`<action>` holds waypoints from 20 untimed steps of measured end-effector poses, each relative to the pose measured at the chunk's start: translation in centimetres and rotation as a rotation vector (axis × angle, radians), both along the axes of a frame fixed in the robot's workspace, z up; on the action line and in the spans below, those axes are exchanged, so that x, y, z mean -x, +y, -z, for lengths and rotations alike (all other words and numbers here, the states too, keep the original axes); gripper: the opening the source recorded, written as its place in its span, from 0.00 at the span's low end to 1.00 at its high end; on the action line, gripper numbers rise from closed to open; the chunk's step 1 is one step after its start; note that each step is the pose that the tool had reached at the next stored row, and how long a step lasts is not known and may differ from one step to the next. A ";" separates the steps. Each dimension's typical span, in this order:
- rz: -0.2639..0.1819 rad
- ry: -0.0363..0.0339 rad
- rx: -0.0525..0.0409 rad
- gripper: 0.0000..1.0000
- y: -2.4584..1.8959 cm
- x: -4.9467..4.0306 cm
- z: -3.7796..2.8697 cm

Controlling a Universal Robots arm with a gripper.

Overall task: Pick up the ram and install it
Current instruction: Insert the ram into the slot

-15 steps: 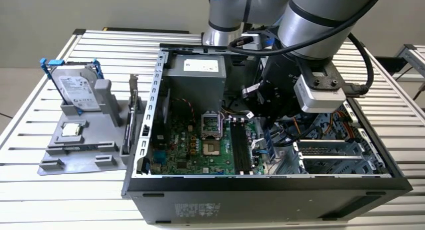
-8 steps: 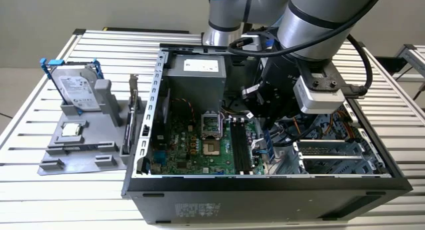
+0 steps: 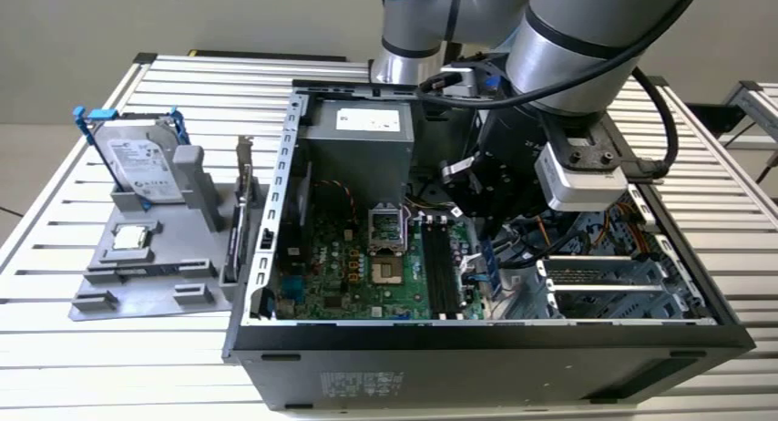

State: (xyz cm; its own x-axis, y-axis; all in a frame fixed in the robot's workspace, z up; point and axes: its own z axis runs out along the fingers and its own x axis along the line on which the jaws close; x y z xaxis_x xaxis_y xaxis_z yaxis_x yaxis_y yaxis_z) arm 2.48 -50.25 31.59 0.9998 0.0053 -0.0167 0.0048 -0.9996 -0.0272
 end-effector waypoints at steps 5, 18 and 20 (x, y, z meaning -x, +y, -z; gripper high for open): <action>0.000 -0.0003 0.0006 0.00 0.03 0.00 0.19; 0.000 -0.0008 0.0021 0.00 0.07 0.00 0.60; 0.000 -0.0011 0.0021 0.00 0.06 0.00 0.69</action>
State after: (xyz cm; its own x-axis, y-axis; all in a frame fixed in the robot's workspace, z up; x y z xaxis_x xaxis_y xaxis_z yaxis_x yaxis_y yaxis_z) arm 2.48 -50.19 30.90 0.9999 0.0052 -0.0156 0.0048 -0.9997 -0.0251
